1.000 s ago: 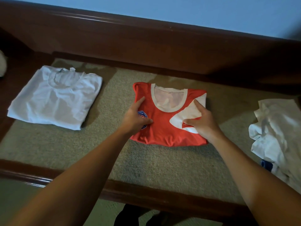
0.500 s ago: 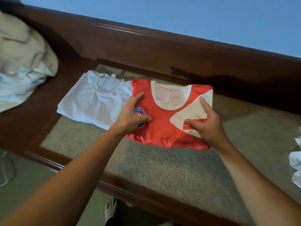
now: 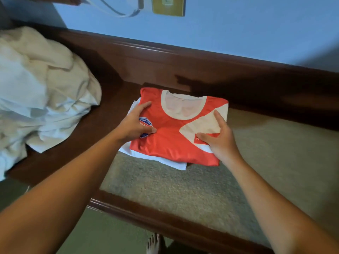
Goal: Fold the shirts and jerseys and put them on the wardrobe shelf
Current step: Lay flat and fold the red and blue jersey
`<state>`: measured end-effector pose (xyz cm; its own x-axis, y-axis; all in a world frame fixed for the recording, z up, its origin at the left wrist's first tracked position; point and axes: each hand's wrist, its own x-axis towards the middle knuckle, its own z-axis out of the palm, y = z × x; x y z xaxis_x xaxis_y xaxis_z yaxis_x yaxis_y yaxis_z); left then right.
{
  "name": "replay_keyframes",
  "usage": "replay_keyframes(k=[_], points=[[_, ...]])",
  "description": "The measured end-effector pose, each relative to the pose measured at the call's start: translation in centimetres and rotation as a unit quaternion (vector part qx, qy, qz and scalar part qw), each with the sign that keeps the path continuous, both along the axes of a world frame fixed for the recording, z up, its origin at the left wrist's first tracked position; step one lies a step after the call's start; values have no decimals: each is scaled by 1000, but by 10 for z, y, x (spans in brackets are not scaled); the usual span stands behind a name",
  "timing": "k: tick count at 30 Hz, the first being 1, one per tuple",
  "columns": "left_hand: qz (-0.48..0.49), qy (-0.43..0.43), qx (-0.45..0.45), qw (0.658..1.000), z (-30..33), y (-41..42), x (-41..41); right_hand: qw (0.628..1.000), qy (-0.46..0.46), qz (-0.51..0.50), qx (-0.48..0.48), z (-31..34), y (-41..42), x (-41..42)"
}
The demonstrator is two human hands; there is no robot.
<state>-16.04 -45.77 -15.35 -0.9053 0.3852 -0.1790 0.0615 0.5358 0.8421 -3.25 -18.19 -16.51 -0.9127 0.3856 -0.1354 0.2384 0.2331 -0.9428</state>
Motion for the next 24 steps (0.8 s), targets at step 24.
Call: replay_keyframes(k=[24], points=[[-72, 250, -296, 919, -73, -29, -5, 856, -139, 73, 493, -43, -110, -43]])
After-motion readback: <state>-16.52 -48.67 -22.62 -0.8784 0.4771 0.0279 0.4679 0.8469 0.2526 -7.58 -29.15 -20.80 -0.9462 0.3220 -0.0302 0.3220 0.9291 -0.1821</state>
